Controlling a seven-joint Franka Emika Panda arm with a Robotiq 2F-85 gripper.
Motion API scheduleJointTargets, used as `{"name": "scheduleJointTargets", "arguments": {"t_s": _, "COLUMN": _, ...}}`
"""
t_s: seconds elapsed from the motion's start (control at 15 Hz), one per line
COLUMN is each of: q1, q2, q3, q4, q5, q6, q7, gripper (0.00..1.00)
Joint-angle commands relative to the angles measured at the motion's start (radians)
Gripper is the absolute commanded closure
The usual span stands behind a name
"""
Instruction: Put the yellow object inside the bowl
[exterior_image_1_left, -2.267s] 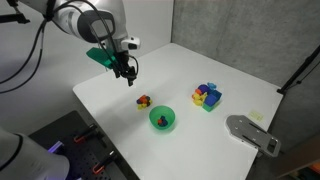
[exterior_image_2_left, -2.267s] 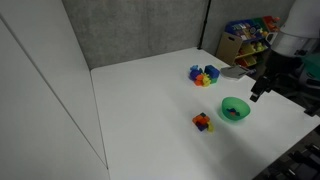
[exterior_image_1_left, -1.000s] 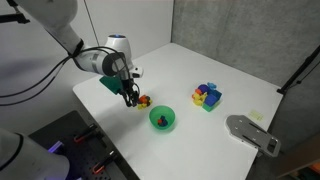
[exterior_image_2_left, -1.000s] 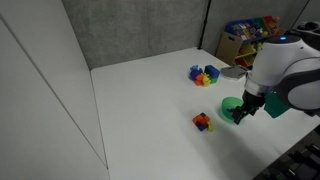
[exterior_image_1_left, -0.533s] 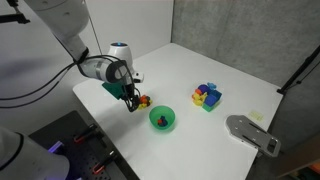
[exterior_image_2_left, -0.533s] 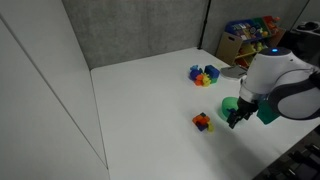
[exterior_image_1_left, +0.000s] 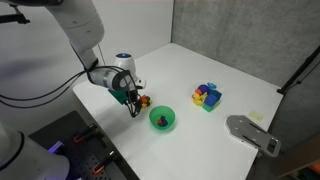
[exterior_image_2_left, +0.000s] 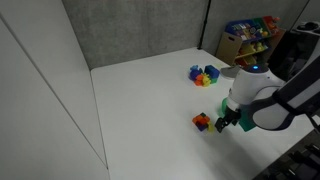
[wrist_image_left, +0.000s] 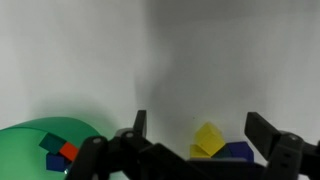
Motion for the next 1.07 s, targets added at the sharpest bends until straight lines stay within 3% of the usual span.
{"name": "scheduleJointTargets", "arguments": {"t_s": 0.0, "q1": 0.034, "q2": 0.102, "q3": -0.012, "q4": 0.082, "q5": 0.072, "q6": 0.04, "q7": -0.001, "gripper": 0.0}}
{"name": "scheduleJointTargets", "arguments": {"t_s": 0.47, "q1": 0.07, "q2": 0.242, "q3": -0.02, "q4": 0.197, "q5": 0.162, "q6": 0.098, "q7": -0.018, "gripper": 0.0}}
{"name": "scheduleJointTargets", "arguments": {"t_s": 1.0, "q1": 0.096, "q2": 0.306, "q3": -0.052, "q4": 0.275, "q5": 0.226, "q6": 0.124, "q7": 0.001, "gripper": 0.0}}
